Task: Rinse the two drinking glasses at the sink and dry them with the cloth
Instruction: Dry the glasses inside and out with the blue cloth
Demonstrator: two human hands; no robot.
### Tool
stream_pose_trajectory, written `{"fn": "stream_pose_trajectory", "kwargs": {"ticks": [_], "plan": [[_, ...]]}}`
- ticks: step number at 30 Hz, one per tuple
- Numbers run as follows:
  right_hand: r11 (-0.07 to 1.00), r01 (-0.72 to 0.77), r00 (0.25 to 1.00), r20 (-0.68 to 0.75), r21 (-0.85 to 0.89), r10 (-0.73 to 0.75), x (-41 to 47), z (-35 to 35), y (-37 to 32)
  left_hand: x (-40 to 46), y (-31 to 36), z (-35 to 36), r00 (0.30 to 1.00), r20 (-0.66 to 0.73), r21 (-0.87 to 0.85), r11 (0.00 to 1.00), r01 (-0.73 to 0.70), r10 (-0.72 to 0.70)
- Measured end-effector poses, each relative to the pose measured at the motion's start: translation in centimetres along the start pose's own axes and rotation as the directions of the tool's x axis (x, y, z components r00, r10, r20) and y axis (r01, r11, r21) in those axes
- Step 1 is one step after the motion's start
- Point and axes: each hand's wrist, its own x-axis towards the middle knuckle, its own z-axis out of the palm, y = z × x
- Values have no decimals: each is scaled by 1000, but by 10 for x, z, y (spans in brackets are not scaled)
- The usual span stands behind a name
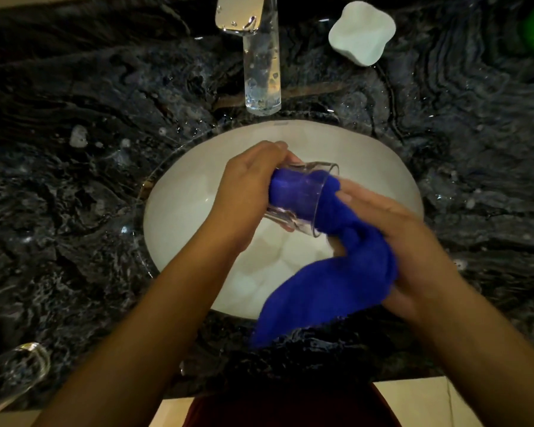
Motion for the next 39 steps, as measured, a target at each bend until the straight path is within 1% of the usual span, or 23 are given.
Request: {"fn": "stream_pose_trajectory", "kwargs": {"ticks": [1,2,4,6,8,10,13,14,16,17,18,20,22,24,25,26,27,29,31,33,35,37,39], "plan": [[999,-41,999,2,11,41,-4,7,2,-1,-1,1,1000,4,-22,1000,5,-5],[996,-31,999,38,-86,34,-8,12,4,-1,-1,1,999,27,-74,997,24,-22],[902,139,985,154,-408,-82,-9,13,10,-1,0,-1,994,101,-155,986,59,-44],[717,289,953,266,-635,-148,-5,7,11,1,-1,-5,985,163,-149,986,79,-54],[437,413,910,384,-799,-157,3,-4,10,2,-2,-7,977,202,-114,989,97,-72],[140,502,863,486,-853,-135,11,-10,5,2,-3,-8,972,215,-81,991,110,-90],[-214,563,790,596,-798,-142,19,-14,-3,0,-1,-6,974,190,-64,988,139,-124],[-310,573,761,633,-758,-141,21,-13,-5,0,0,-5,978,166,-67,988,142,-130],[-413,585,720,681,-698,-132,25,-13,-8,-2,3,-3,983,120,-92,985,148,-136],[-403,602,706,695,-690,-135,28,-12,-11,-2,6,-3,983,108,-115,981,158,-146],[-329,625,710,691,-707,-136,30,-10,-14,-3,9,-3,981,107,-140,975,174,-160],[3,595,796,589,-804,-140,32,-10,-24,-6,16,-4,979,132,-171,969,177,-156],[390,460,886,437,-798,-153,31,-13,-26,-10,19,-6,988,145,-174,982,69,-44],[792,269,957,246,-548,-155,29,-11,-23,-16,15,-9,981,143,-171,979,-108,134],[929,162,979,176,-333,-107,28,-10,-20,-19,10,-10,966,128,-153,967,-203,223],[992,54,988,153,-116,-36,27,-9,-16,-22,4,-9,945,103,-121,947,-297,310],[997,-51,985,167,52,42,26,-7,-14,-25,-1,-7,919,81,-86,922,-378,385],[951,-244,948,251,189,193,22,-1,-8,-27,-8,-4,886,49,-78,886,-457,461],[925,-350,893,350,149,282,18,2,1,-24,-10,-6,859,48,-48,860,-507,509],[920,-382,858,405,89,316,14,-1,9,-22,-9,-9,843,60,35,843,-537,534],[937,-350,885,328,-4,332,11,-3,8,-21,-9,-10,851,59,73,848,-525,521],[951,-250,938,198,-183,284,10,-2,-1,-20,-10,-9,884,34,65,882,-468,466],[889,-19,960,241,-457,145,15,2,-10,-18,-8,-7,923,7,37,923,-384,384]]}}
